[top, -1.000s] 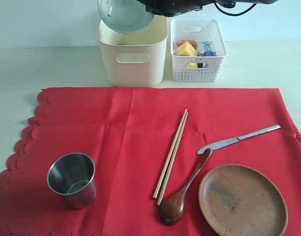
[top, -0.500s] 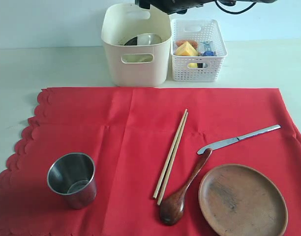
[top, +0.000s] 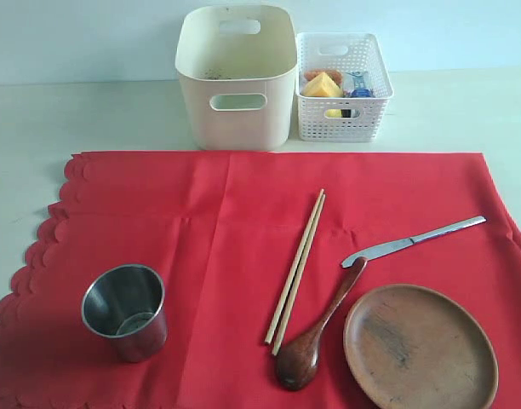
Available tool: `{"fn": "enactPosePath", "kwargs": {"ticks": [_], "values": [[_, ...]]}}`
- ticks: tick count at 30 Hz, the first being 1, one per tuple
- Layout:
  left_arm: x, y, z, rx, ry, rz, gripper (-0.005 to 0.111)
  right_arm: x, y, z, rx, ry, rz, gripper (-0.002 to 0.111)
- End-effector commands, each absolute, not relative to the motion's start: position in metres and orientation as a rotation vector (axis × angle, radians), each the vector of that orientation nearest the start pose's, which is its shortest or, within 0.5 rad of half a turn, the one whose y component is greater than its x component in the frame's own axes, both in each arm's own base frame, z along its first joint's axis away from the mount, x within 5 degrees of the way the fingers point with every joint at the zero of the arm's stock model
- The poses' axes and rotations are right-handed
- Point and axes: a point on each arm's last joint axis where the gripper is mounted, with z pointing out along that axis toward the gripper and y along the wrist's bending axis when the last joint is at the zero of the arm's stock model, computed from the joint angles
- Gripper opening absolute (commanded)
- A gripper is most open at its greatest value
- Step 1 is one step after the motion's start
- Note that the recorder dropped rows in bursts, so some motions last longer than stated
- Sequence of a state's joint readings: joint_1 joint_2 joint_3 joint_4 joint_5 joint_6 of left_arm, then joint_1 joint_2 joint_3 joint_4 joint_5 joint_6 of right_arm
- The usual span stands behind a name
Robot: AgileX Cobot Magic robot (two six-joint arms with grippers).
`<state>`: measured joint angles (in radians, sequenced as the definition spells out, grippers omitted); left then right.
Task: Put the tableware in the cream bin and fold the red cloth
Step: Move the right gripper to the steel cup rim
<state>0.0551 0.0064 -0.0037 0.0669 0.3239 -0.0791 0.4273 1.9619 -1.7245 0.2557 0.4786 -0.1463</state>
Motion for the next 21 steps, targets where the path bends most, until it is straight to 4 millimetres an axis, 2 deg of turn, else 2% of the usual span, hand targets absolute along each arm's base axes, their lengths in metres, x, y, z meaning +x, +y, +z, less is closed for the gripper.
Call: {"fn": "enactPosePath", "kwargs": {"ticks": [1,9,15,21], "values": [[0.054,0.005,0.184,-0.079,1.802,0.038,0.001,0.406,0.195,0.323,-0.522,2.200,0.369,0.061],[0.054,0.005,0.184,-0.079,1.802,0.038,0.001,0.384,0.194,0.331,-0.715,2.285,0.402,0.058],[0.054,0.005,0.184,-0.079,1.802,0.038,0.001,0.376,0.200,0.328,-0.775,2.325,0.508,0.058],[0.054,0.005,0.184,-0.079,1.802,0.038,0.001,0.355,0.225,0.324,-0.933,2.347,0.551,0.058]]}}
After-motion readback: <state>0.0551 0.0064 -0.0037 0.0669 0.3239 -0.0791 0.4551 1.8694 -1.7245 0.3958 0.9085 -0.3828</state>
